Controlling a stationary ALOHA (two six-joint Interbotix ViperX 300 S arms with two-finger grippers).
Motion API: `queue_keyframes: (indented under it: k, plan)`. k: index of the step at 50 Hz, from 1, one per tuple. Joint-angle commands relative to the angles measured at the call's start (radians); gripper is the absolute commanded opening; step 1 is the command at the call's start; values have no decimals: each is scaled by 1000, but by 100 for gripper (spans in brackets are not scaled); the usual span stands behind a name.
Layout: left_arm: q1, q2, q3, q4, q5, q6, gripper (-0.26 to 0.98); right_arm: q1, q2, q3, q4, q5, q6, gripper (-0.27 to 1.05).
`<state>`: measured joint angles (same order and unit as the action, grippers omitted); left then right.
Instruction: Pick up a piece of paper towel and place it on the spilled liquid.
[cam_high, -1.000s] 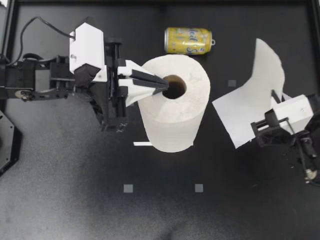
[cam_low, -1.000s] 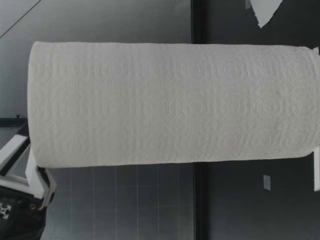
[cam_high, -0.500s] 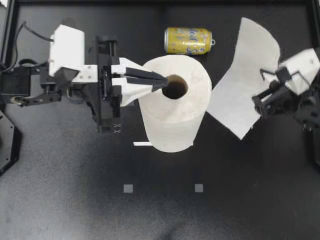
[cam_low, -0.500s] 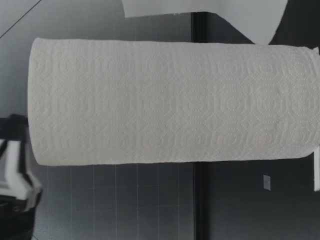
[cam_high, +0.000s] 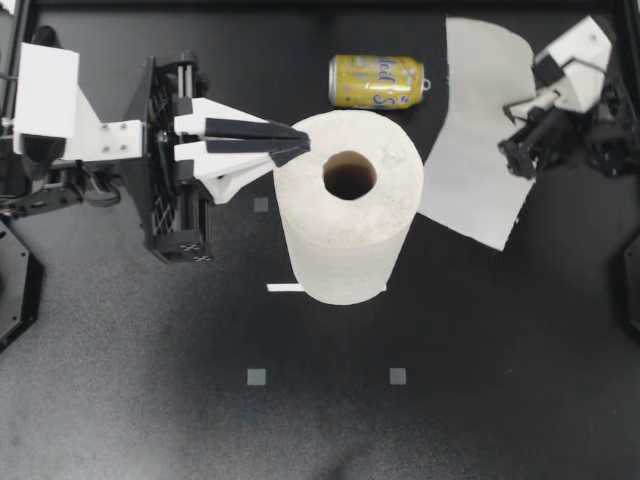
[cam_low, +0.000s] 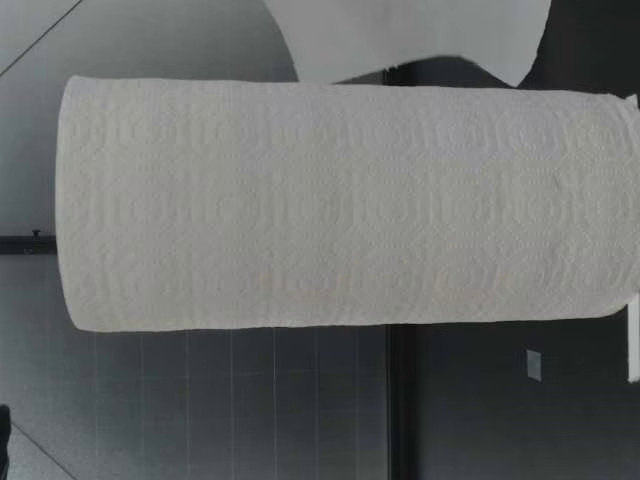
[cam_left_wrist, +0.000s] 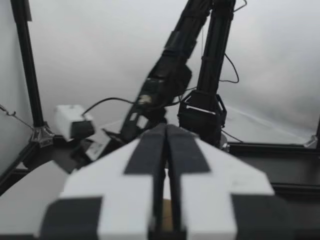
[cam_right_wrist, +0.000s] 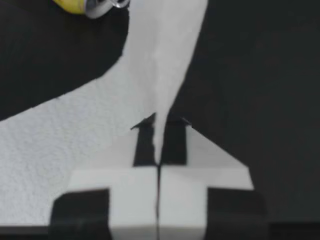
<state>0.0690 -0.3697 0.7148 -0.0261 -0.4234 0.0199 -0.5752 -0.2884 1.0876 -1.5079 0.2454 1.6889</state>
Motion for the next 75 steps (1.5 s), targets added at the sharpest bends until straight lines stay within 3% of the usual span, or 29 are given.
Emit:
queue_keyframes:
  k: [1,6,21,52,59,70,75]
  plan:
    - [-5,-29,-8,2,-11,-3,8,-74,38,-52,0,-75,-41,-12]
    - [-9,-35,-2,0,-11,-5,8,-117,114,-91,3,-107,-77,-12]
    - [-9,-48,2,-3,0,-6,8,-143,319,-219,3,-86,-146,-12]
    - [-9,-95,28,-3,25,-6,8,-186,362,-299,18,-11,-225,-7]
    - [-9,-97,28,-3,25,-5,8,-186,373,-302,29,-18,-224,10]
    - [-9,-97,28,-5,25,-3,8,-183,364,-301,67,40,-225,60]
    - [-9,-97,28,-3,25,-3,8,-156,357,-298,67,149,-229,71]
